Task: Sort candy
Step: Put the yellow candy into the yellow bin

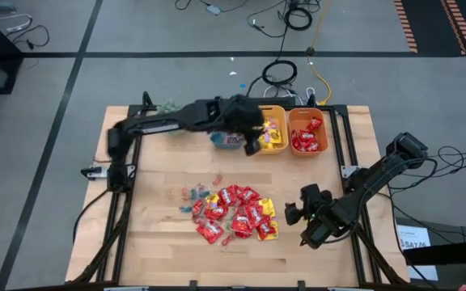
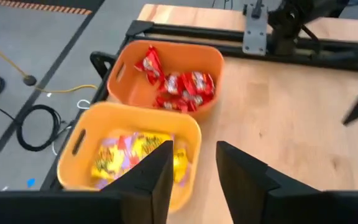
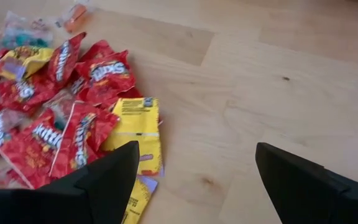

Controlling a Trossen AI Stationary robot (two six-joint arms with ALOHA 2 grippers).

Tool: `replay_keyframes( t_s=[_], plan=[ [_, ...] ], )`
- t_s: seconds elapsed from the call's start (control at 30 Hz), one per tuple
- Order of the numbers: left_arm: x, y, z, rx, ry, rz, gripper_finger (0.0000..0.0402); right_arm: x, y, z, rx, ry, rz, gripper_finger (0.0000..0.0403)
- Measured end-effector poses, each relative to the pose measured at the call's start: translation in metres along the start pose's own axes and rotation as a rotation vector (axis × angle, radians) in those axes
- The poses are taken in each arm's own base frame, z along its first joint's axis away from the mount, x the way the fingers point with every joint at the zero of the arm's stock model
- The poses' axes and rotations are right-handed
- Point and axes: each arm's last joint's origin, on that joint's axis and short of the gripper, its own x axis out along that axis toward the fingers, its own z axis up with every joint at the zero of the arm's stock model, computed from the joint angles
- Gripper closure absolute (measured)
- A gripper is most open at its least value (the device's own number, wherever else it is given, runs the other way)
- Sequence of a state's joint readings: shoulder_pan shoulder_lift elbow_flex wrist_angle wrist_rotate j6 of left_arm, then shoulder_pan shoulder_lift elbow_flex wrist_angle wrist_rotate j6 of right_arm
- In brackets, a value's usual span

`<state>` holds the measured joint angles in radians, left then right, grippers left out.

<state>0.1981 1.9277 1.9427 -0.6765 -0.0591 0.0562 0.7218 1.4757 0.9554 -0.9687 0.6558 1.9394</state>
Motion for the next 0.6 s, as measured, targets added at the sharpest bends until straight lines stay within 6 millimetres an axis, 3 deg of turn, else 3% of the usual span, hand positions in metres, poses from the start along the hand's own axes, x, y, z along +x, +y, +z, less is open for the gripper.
replay_keyframes(
  t_s=[0.13,0.37,0.6],
  plan=[
    [-0.03,-0.011,-0.039,-0.069,-0.026,-0.018,0.029,0.0,0.002,-0.001,-0.061,0.007,0.019,0.009],
    [-0.106,-0.035,-0.119,-0.185,-0.178,-0.085,0.0299,0.004,0.006,0.004,-0.305,0.003,0.026,0.009],
    [-0.171,-0.05,-0.188,-0.236,-0.293,-0.193,0.0299,0.028,0.033,0.024,-0.608,-0.012,0.124,0.009]
  ],
)
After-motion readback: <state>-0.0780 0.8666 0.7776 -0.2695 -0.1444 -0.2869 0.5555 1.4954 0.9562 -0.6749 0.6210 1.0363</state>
